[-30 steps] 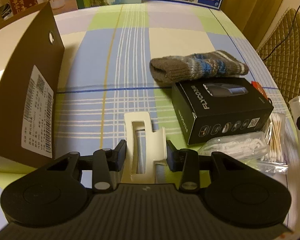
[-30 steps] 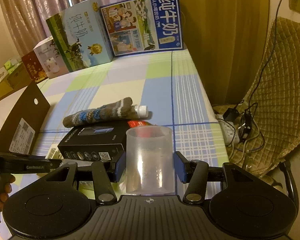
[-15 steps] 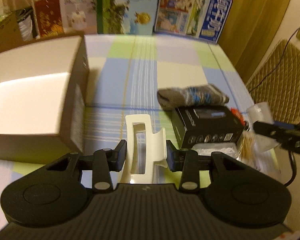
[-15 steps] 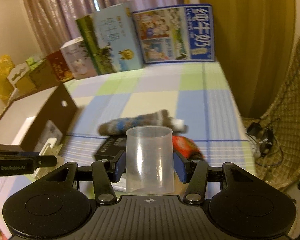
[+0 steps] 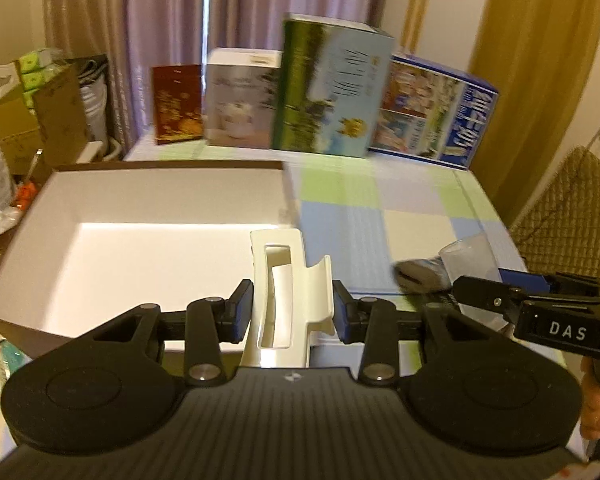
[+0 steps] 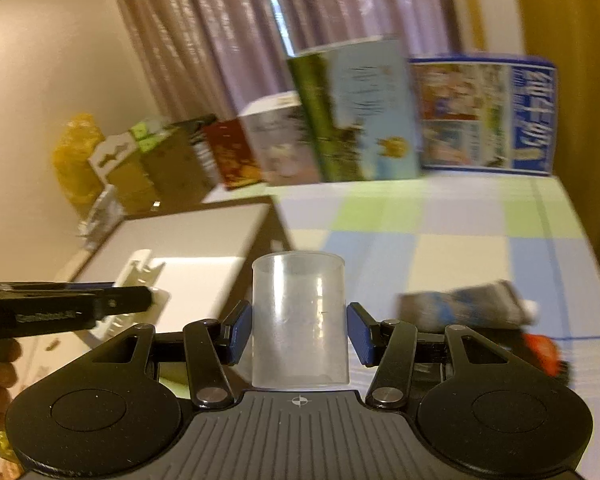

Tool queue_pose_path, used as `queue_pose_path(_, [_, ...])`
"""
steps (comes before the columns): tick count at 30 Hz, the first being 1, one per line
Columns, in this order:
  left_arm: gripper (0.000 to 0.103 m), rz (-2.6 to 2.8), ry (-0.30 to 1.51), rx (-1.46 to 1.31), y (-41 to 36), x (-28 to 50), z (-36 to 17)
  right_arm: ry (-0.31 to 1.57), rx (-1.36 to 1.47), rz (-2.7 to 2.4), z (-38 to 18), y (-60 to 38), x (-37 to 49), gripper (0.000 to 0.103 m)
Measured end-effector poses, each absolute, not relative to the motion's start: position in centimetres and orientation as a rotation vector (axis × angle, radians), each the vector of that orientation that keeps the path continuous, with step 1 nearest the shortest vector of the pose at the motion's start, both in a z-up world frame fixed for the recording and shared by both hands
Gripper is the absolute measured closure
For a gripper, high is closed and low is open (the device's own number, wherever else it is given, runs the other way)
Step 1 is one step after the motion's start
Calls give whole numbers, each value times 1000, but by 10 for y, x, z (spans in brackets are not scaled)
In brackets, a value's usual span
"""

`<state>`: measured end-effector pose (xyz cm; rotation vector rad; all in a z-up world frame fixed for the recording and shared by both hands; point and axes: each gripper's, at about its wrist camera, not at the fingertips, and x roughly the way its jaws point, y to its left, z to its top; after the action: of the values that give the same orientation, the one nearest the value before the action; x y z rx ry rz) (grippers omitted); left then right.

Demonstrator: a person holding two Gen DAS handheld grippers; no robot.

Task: Organize objects
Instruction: 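Carry the cup and clip into the cardboard box and open both grippers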

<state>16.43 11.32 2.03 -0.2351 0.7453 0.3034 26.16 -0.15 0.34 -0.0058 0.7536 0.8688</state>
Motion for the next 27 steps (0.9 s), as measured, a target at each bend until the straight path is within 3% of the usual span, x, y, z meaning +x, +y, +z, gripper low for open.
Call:
queue_pose_path(11, [68,378,764,-231,229,147,5,787,-20,954,-6,139,239,54])
queue_pose_path(27, [68,358,979,-305,322,175,-86,973,-120,851,-75,240,256,54])
